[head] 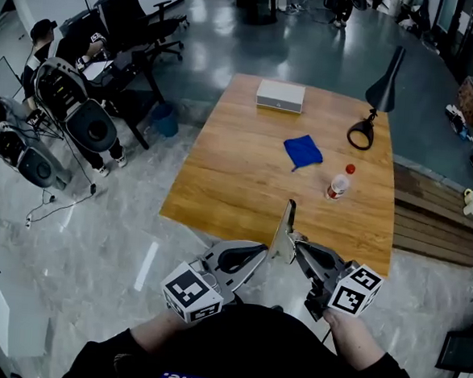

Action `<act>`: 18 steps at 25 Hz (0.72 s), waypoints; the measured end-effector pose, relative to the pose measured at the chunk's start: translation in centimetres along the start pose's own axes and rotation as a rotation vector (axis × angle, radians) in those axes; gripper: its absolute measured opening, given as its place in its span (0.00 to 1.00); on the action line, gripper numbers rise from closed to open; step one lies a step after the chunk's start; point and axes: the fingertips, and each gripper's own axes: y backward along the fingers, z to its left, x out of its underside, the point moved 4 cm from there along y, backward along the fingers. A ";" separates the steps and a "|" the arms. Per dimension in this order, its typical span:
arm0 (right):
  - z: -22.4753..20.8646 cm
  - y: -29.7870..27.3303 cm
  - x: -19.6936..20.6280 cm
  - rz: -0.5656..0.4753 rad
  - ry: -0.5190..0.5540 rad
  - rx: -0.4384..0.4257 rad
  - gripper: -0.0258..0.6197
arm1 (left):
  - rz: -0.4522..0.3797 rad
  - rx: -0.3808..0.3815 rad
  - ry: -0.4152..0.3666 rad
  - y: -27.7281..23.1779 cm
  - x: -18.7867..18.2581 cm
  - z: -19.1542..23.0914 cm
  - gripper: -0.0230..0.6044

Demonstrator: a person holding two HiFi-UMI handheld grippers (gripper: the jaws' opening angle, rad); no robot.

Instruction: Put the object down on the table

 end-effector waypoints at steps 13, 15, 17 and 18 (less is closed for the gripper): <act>-3.5 -9.9 -1.7 0.013 0.030 0.134 0.05 | -0.016 0.110 0.004 0.2 -1.0 11.7 0.04; -4.0 -11.6 -2.1 0.019 0.057 0.174 0.05 | -0.019 0.136 0.005 0.2 -1.4 13.8 0.04; -4.4 -12.8 -2.3 0.028 0.081 0.209 0.05 | -0.020 0.160 0.005 0.2 -1.7 15.2 0.04; -4.6 -13.2 -2.4 0.031 0.089 0.221 0.05 | -0.018 0.170 0.005 0.1 -1.7 15.8 0.04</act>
